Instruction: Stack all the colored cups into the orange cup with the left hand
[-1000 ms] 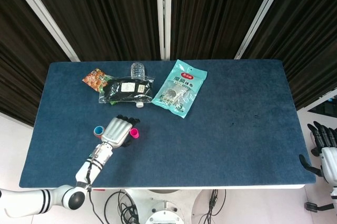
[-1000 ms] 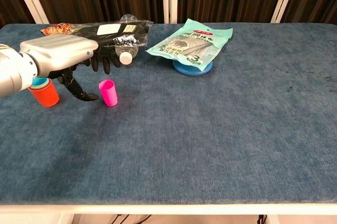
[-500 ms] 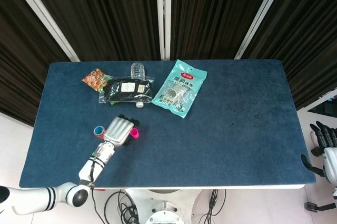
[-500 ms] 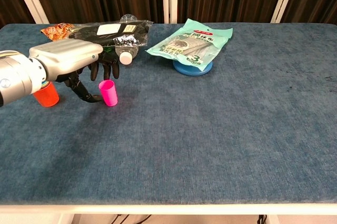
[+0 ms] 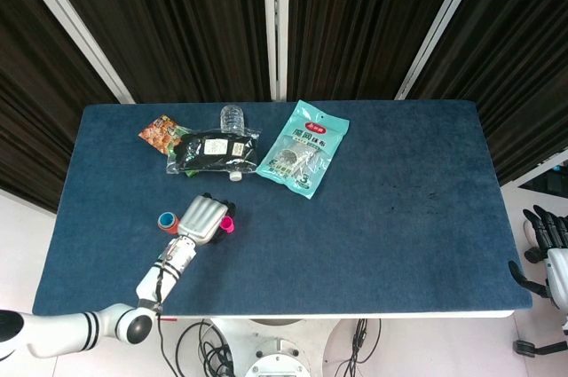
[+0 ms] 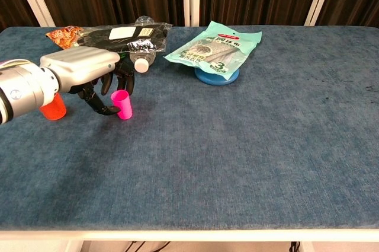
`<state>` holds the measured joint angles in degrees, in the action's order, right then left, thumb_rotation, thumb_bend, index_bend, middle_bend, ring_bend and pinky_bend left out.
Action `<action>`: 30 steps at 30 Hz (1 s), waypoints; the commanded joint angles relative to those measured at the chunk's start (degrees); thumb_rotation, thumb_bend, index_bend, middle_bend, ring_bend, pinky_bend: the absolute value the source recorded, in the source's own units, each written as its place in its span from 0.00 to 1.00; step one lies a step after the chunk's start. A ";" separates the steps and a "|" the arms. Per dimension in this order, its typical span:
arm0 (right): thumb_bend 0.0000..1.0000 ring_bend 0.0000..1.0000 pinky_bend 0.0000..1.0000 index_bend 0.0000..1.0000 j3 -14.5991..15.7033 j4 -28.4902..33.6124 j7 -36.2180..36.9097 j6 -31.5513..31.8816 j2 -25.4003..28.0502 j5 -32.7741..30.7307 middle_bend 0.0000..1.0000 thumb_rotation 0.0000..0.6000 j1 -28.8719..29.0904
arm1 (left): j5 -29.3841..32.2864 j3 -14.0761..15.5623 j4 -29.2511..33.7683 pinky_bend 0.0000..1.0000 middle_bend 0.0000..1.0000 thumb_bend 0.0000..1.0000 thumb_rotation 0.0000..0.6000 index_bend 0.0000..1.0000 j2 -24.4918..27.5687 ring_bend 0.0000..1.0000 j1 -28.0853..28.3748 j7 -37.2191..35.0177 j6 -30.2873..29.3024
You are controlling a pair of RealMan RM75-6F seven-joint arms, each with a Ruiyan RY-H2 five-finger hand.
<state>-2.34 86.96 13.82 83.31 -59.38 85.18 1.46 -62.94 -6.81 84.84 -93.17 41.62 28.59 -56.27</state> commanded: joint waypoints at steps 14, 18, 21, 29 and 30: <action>0.27 0.00 0.00 0.00 -0.21 0.83 -0.52 -0.28 0.56 -0.04 0.00 1.00 0.32 | -2.28 -1.40 5.72 0.41 0.52 0.28 1.00 0.51 3.87 0.57 -0.86 -1.74 -3.55; 0.27 0.00 0.00 0.00 -0.23 1.24 -0.91 -0.06 0.69 0.17 0.00 1.00 0.34 | -2.85 -2.35 11.71 0.41 0.52 0.28 1.00 0.51 9.07 0.57 -2.79 -1.32 -7.60; 0.27 0.00 0.00 0.00 -0.20 1.39 -1.27 -0.17 0.58 0.29 0.00 1.00 0.47 | -2.25 -2.54 14.83 0.41 0.52 0.28 1.00 0.51 12.51 0.57 -4.20 -1.08 -9.36; 0.27 0.00 0.00 0.00 -0.01 1.99 -2.56 -0.34 -0.13 0.87 0.00 1.00 0.83 | 0.12 0.04 16.89 0.42 0.52 0.28 1.00 0.51 18.34 0.57 -8.17 -2.22 -10.50; 0.27 0.00 0.00 0.00 0.02 2.04 -2.72 -0.44 -0.20 0.85 0.00 1.00 0.87 | 0.08 0.35 16.62 0.42 0.52 0.28 1.00 0.51 18.44 0.57 -8.49 -2.75 -10.40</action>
<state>-2.35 88.96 11.13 82.91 -59.54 86.02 2.30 -63.06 -6.94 101.60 -75.07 33.49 26.34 -66.68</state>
